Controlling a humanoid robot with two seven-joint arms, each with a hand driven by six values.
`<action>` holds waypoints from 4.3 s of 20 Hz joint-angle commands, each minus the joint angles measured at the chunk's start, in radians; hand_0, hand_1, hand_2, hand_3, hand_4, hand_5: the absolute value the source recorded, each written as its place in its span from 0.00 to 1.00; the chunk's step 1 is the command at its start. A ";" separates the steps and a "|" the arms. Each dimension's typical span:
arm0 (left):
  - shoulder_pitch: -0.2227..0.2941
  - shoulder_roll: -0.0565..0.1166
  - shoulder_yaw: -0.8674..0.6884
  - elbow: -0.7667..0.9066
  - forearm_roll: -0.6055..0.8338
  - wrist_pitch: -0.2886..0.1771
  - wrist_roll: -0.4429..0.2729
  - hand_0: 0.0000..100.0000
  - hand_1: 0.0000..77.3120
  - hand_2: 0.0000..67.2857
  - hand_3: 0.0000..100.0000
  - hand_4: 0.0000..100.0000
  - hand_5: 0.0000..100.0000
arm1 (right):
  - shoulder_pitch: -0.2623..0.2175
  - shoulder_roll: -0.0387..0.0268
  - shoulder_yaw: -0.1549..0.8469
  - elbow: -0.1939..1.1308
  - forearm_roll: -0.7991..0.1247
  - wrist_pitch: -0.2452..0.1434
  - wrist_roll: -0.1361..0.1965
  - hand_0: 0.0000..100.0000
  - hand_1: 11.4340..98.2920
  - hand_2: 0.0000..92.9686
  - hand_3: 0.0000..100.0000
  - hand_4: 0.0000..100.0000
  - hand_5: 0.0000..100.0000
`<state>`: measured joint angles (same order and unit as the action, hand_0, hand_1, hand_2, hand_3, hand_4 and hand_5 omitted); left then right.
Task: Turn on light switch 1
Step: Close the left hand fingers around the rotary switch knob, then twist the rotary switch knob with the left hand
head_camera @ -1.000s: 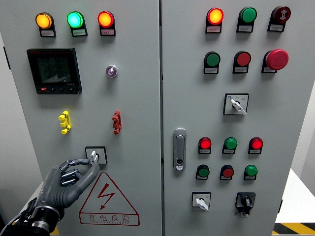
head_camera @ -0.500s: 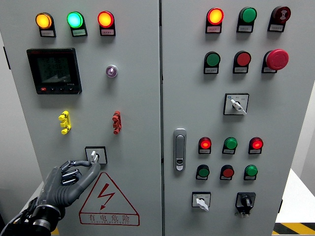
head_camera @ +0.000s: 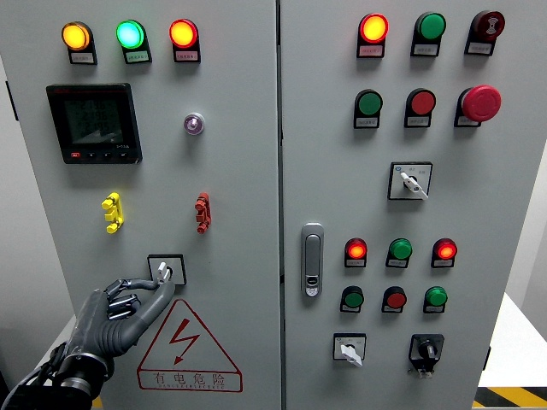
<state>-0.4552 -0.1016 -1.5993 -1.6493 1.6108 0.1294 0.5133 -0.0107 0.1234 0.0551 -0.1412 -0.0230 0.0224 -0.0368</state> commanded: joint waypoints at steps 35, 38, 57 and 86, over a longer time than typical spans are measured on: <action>-0.057 -0.006 0.007 0.022 0.030 0.019 0.080 0.00 0.74 0.76 1.00 1.00 1.00 | 0.000 -0.0007 0.000 0.000 0.000 -0.001 0.000 0.00 0.09 0.00 0.20 0.19 0.11; -0.059 -0.009 0.007 0.025 0.031 0.019 0.091 0.00 0.74 0.76 1.00 1.00 1.00 | 0.000 -0.0006 -0.001 0.000 0.000 0.001 0.000 0.00 0.10 0.00 0.20 0.19 0.11; -0.076 -0.009 0.006 0.039 0.031 0.019 0.093 0.00 0.72 0.78 1.00 1.00 1.00 | 0.000 -0.0007 0.000 0.000 0.000 -0.001 0.000 0.00 0.10 0.00 0.20 0.19 0.11; -0.094 -0.009 0.006 0.042 0.032 0.019 0.111 0.40 0.70 0.82 1.00 1.00 1.00 | 0.000 0.0009 0.000 0.000 0.000 0.001 0.000 0.00 0.10 0.00 0.20 0.19 0.11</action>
<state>-0.5490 -0.1113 -1.5934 -1.6077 1.6428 0.1488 0.6243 -0.0107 0.1229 0.0552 -0.1412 -0.0230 0.0224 -0.0368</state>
